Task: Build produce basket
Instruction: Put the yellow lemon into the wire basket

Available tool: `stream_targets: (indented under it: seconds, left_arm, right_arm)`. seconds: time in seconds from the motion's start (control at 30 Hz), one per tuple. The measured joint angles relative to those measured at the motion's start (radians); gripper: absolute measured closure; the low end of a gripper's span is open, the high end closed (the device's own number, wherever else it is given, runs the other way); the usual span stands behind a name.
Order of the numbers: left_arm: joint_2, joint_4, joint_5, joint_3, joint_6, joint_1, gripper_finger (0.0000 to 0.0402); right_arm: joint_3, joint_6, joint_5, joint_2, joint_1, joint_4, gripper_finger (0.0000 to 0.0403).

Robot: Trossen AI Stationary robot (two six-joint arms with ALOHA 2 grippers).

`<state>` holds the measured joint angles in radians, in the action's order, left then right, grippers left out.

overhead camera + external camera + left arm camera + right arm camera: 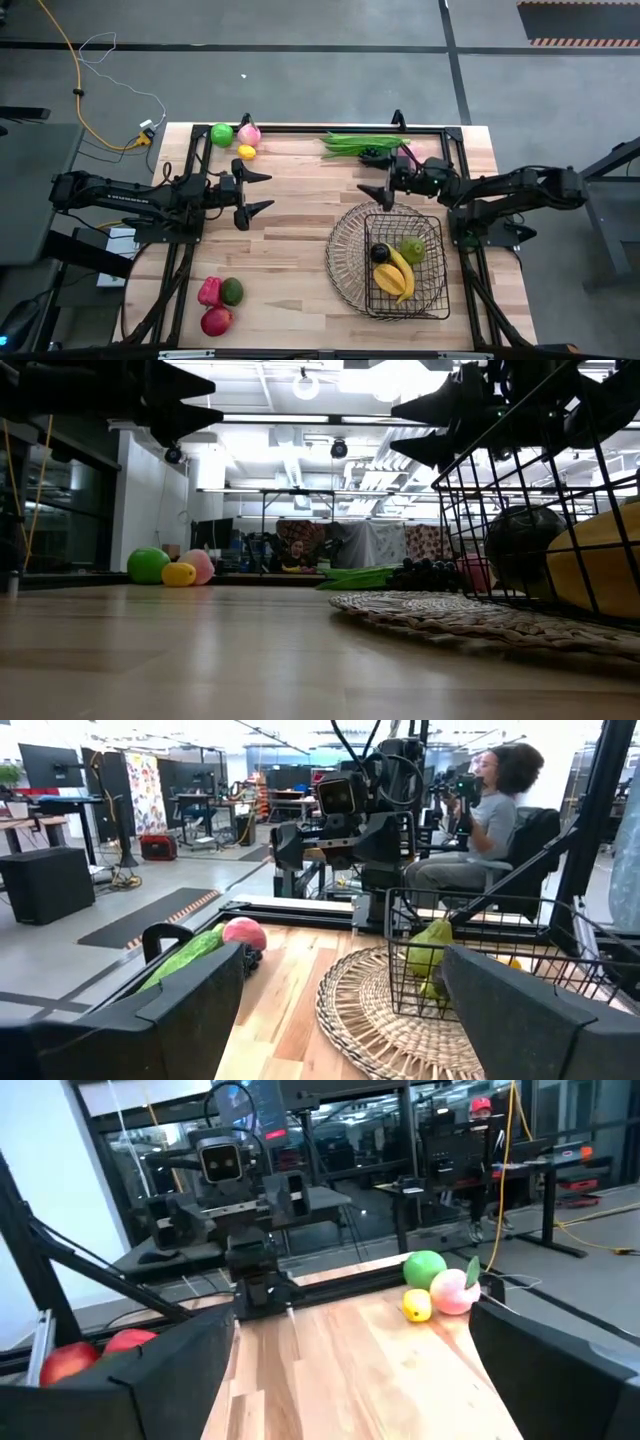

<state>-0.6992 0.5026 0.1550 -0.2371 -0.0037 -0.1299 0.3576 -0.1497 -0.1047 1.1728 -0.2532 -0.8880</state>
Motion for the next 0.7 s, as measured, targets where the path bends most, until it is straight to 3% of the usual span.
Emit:
stream_targets:
  seconds: [0.7]
  left_arm:
    - [0.000,-0.013,-0.024,0.000,-0.019,0.000,0.0073]
  right_arm:
    - [0.000,0.046,0.029,0.000,0.019,0.030,0.0011]
